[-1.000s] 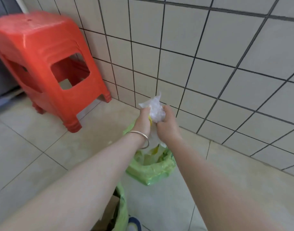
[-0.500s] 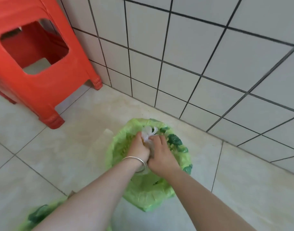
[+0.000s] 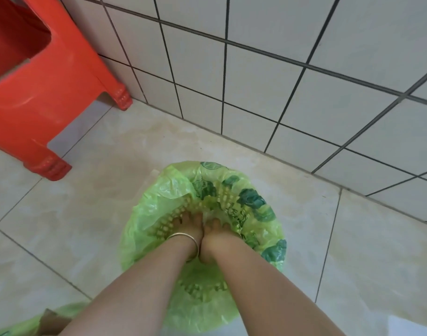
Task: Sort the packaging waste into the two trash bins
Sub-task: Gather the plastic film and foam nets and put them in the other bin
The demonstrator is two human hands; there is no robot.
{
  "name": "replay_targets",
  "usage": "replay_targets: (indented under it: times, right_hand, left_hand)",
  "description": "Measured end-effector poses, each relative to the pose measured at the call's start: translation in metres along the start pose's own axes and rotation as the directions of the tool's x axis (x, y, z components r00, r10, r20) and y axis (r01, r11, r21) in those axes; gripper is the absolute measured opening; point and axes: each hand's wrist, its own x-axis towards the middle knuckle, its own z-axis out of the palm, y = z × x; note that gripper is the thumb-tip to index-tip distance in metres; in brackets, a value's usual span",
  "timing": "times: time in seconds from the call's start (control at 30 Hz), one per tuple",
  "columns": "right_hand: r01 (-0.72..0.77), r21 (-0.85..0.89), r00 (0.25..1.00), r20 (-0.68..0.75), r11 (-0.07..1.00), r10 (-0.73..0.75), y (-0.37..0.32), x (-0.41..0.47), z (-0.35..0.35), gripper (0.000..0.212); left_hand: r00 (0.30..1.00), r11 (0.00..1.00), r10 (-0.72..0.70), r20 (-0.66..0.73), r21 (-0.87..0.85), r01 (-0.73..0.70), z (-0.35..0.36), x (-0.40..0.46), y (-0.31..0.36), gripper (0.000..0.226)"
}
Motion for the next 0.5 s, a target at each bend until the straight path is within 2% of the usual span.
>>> replay_targets:
  times: [0.13, 0.2, 0.27, 0.37, 0.5]
  right_hand:
    - [-0.002, 0.007, 1.0, 0.007, 1.0, 0.002, 0.0, 0.002, -0.006, 0.069]
    - [0.02, 0.035, 0.998, -0.057, 0.999, -0.018, 0.0, -0.004, -0.015, 0.051]
    - [0.023, 0.055, 0.987, -0.157, 0.998, -0.014, -0.003, -0.019, -0.028, 0.035]
    - [-0.005, 0.066, 0.959, -0.282, 0.998, 0.023, -0.005, -0.054, -0.045, 0.033]
    - [0.011, 0.009, 0.907, -0.421, 1.0, -0.006, -0.013, -0.112, -0.06, 0.036]
  left_hand:
    - [0.997, 0.993, 0.011, 0.07, 0.118, -0.02, 0.0, 0.001, -0.003, 0.071]
    - [0.999, 0.996, 0.017, 0.039, 0.092, -0.02, -0.008, -0.006, -0.003, 0.066]
    - [1.0, 1.0, 0.009, -0.019, 0.007, -0.009, -0.017, -0.017, -0.004, 0.069]
    - [0.988, 0.987, 0.001, -0.155, -0.159, -0.026, -0.033, -0.045, -0.006, 0.079]
    - [0.944, 0.984, 0.022, -0.33, -0.158, -0.078, -0.055, -0.095, -0.006, 0.077]
